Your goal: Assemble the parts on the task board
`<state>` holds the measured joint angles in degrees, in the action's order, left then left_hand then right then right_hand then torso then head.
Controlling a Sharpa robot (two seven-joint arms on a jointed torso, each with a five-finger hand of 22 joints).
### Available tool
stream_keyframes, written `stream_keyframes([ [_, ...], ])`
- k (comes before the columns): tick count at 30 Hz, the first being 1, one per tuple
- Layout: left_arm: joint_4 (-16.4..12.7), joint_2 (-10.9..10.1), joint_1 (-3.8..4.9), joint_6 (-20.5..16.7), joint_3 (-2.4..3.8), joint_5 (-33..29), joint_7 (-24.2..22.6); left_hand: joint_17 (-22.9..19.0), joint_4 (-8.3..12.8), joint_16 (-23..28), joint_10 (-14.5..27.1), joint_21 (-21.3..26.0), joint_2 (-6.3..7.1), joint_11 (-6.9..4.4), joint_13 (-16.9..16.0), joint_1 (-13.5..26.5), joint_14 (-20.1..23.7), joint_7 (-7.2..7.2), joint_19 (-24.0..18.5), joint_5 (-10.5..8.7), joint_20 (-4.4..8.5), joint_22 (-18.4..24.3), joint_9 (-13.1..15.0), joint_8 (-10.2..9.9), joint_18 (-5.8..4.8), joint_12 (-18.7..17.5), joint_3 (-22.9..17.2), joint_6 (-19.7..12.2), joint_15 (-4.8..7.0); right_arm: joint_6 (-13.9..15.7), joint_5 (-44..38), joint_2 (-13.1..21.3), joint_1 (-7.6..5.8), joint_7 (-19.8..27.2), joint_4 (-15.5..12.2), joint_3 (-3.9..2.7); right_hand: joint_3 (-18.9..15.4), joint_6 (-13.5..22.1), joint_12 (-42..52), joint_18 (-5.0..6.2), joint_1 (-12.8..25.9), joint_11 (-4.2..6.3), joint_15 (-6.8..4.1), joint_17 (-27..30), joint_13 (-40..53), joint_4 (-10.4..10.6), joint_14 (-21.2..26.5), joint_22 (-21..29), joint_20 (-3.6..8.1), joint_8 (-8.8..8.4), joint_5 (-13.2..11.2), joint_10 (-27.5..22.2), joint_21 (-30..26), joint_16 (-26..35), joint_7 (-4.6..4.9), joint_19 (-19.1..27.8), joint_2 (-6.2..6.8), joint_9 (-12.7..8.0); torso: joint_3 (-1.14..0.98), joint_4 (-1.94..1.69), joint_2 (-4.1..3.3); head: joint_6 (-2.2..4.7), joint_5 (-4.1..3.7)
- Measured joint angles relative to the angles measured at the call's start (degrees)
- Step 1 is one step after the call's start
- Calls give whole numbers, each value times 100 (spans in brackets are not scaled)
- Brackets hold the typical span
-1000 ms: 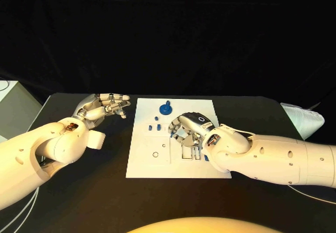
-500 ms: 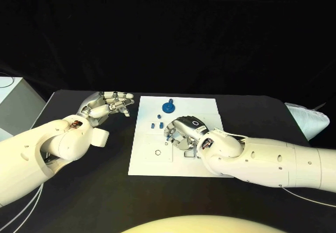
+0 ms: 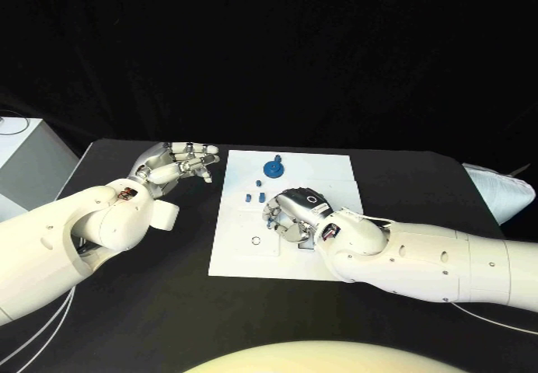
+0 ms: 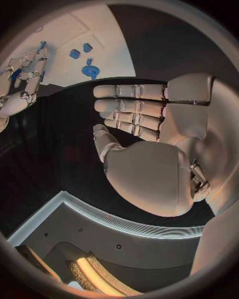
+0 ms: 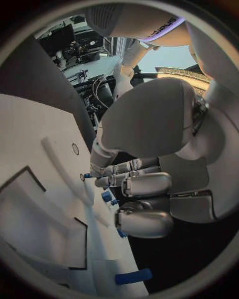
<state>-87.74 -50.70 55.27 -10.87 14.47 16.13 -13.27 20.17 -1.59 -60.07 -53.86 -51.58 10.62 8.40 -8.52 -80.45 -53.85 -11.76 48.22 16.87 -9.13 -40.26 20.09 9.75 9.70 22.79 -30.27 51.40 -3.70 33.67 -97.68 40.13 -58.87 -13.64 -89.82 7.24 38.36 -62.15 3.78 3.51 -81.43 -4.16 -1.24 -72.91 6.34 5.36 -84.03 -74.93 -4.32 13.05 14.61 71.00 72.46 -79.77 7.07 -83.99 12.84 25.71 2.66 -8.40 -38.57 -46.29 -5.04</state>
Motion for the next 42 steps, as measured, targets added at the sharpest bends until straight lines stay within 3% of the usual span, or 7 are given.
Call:
stream_keyframes([
  [29,-2,-14,-1,2,0,-2,5,1,0,0,0,0,0,0,-1,0,0,-20,0,0,0,-1,1,1,0,0,0,-20,0,-167,-121,-59,15,-43,96,1,23,-18,19,0,-11,0,0,5,-7,-24,0,2,0,-5,-35,0,0,0,19,0,-10,7,3,2,-2,-79,34],
  [32,-4,-18,-1,2,0,-2,6,1,0,0,-1,0,0,0,-1,0,0,-21,0,0,0,-1,1,1,0,0,0,-20,0,-179,-125,-68,15,-29,108,1,21,18,7,0,-4,0,0,30,-17,-25,0,2,0,0,-35,0,-26,0,54,0,-6,38,4,2,-1,-88,38],
  [37,-5,-24,-1,2,0,-2,6,-5,-32,0,13,26,0,-7,4,0,-12,-20,2,0,-2,13,1,33,0,0,32,-21,-12,-238,-108,-67,25,22,109,20,-210,212,-1,0,350,-53,63,82,-122,35,1,2,-47,-104,12,-222,-113,0,125,0,207,41,6,5,2,-101,49],
  [40,-5,-26,-1,4,0,-7,7,-5,-55,0,43,49,0,1,10,0,-21,-20,21,0,-21,26,1,33,0,0,55,-21,-21,-277,-86,-57,30,62,92,21,-476,317,-10,1,511,-96,104,99,-199,107,1,2,-85,-220,-208,-422,-308,0,140,0,354,-32,7,7,5,-101,50],
  [42,-3,-29,-1,6,0,-11,7,-5,-55,0,43,49,0,1,10,0,-21,-21,21,0,-21,26,1,33,0,0,55,-20,-21,-306,-66,-47,30,86,78,25,-747,354,-15,1,574,-104,104,126,-227,140,1,0,-85,-289,-344,-556,-424,0,144,0,343,-76,7,7,8,-99,47],
])
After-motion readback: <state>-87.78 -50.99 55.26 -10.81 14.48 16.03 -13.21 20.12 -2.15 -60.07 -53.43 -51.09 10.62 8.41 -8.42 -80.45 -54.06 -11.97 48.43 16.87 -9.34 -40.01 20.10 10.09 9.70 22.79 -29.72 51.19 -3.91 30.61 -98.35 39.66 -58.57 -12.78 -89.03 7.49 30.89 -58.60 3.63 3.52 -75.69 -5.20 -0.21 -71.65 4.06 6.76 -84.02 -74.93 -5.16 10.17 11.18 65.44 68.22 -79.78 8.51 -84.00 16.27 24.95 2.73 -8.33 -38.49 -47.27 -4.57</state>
